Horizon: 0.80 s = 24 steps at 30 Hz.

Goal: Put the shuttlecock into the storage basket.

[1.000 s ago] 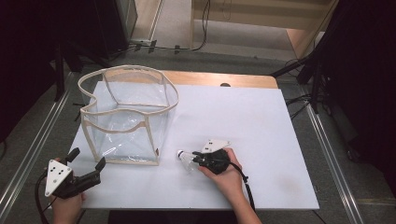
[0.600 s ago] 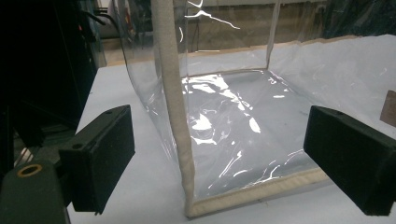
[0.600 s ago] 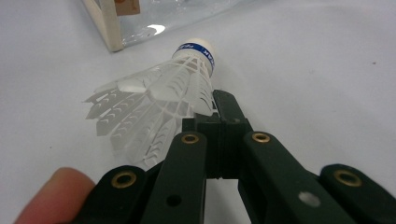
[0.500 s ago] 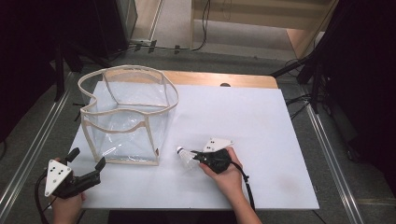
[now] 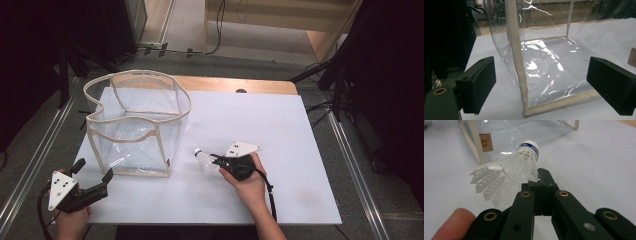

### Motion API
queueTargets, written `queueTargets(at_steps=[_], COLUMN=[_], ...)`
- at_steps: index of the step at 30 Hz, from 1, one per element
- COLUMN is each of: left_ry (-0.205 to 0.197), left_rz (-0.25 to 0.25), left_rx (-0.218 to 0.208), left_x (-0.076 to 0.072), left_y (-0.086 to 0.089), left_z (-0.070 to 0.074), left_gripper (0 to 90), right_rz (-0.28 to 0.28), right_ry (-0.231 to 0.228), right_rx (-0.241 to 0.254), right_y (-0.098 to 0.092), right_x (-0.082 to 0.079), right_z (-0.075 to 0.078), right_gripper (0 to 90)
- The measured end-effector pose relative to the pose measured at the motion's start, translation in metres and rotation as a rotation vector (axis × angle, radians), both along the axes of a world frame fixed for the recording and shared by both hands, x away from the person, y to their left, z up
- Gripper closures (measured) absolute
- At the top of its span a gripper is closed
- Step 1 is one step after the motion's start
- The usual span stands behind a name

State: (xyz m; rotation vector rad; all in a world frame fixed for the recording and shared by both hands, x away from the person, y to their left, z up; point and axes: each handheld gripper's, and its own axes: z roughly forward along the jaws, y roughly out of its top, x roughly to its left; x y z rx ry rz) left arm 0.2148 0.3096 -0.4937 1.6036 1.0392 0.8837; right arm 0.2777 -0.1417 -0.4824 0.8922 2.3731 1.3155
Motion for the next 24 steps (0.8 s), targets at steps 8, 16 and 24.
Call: queueTargets(at_steps=[8,16,24], left_ry=[-0.001,-0.002,-0.001], left_rz=[0.0,0.0,-0.001], left_rx=[0.001,0.0,0.0], left_x=[0.0,0.0,0.0], left_y=[0.0,0.0,0.0], left_z=[0.0,0.0,0.0], left_gripper=[9.2,9.2,9.2], right_rz=[-0.005,-0.003,-0.005], right_ry=[-0.02,-0.042,-0.052], right_rx=[0.004,0.008,0.019], right_y=[-0.005,-0.007,-0.01], right_x=[0.0,0.002,0.007], right_z=[0.013,0.027,0.04], right_gripper=[87.2,87.2,87.2])
